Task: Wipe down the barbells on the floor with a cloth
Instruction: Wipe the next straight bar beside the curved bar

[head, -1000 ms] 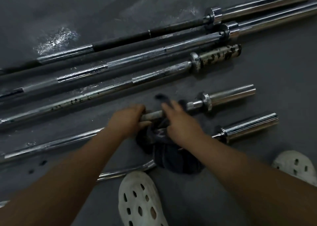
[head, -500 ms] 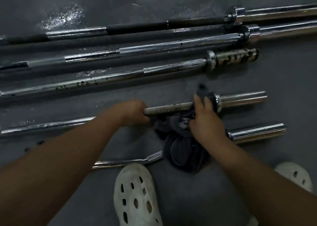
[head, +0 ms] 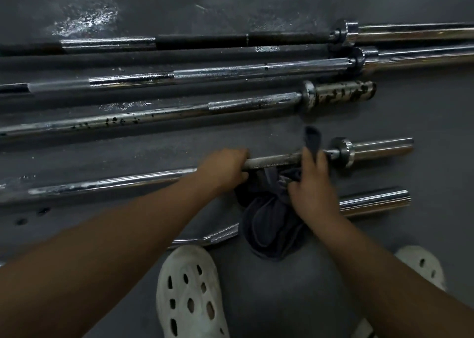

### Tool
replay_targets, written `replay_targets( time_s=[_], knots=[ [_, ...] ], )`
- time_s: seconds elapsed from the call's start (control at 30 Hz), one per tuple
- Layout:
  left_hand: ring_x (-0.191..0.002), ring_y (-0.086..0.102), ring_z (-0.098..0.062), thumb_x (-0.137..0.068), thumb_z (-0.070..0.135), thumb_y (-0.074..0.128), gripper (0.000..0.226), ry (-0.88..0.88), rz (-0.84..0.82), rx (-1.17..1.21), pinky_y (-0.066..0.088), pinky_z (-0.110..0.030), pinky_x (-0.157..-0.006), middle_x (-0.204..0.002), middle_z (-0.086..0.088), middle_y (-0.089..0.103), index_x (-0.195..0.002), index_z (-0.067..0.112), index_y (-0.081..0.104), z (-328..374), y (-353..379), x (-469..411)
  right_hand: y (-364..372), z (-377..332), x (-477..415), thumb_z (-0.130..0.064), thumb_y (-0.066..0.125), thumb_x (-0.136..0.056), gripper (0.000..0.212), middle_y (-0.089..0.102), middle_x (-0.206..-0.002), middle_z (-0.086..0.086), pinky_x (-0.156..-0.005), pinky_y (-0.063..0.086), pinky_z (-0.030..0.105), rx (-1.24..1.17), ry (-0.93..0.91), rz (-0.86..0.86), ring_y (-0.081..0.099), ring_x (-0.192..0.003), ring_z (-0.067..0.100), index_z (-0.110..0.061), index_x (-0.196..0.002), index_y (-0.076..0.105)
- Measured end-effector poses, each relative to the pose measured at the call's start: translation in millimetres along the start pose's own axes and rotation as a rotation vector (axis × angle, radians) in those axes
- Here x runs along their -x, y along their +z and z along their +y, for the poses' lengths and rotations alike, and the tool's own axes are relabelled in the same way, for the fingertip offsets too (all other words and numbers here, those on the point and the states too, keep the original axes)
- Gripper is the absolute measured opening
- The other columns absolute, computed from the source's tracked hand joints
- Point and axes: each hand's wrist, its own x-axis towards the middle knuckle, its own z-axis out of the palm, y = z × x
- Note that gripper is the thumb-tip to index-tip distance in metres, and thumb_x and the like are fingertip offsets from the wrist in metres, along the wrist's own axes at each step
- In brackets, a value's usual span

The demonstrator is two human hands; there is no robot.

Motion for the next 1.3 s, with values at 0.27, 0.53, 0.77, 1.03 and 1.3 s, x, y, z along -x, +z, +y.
replay_targets(
  time_s=[0.27,0.53,0.77,1.03,1.3],
  knots=[
    [-0.084,0.066,-0.034,-0.089,0.027,0.064,0.021,-0.034,0.253,-0.313,0.045,-0.036,-0.063,-0.096,-0.010,0.066,-0.106,0.018,0.056,-23,15,38,29,-53,15,-0.018,0.059,-0.085,0.079,-0.009,-0.165,0.001,-0.092,0.048,0.042,0.124,-0.136,-0.060,0.050,-0.121,0.037,-0.023,-0.154,0.021],
    [-0.075,0.062,-0.025,-0.085,0.043,0.064,0.024,-0.229,-0.274,0.018,0.042,-0.027,-0.059,-0.088,-0.005,0.065,-0.092,0.021,0.063,-21,-25,3,-18,17,-12,-0.010,0.057,-0.086,0.084,0.014,-0.163,0.007,-0.097,0.048,0.046,0.146,-0.084,-0.057,0.047,-0.128,0.038,-0.031,-0.156,0.016],
    [-0.091,0.064,-0.027,-0.088,0.043,0.063,0.029,-0.153,-0.276,-0.052,0.045,-0.031,-0.071,-0.107,-0.008,0.069,-0.104,0.018,0.064,-25,-15,4,30,-52,10,-0.015,0.059,-0.084,0.078,0.002,-0.164,-0.001,-0.093,0.048,0.044,0.149,-0.317,-0.157,0.047,-0.124,0.036,-0.025,-0.153,0.023],
    [-0.099,0.064,-0.032,-0.089,0.046,0.061,0.030,-0.160,0.023,-0.276,0.040,-0.033,-0.070,-0.109,-0.009,0.067,-0.108,0.023,0.056,-21,6,25,2,-9,-2,-0.015,0.058,-0.084,0.075,0.013,-0.163,0.007,-0.096,0.047,0.045,0.139,-0.110,-0.004,0.049,-0.127,0.038,-0.026,-0.152,0.028],
    [-0.097,0.065,-0.031,-0.088,0.048,0.061,0.032,-0.114,0.113,-0.290,0.042,-0.033,-0.068,-0.106,-0.006,0.067,-0.107,0.023,0.055,-30,1,32,2,-11,-12,-0.017,0.062,-0.083,0.084,0.018,-0.162,0.004,-0.098,0.048,0.044,0.116,-0.228,-0.140,0.048,-0.131,0.034,-0.035,-0.154,0.020]
  ],
)
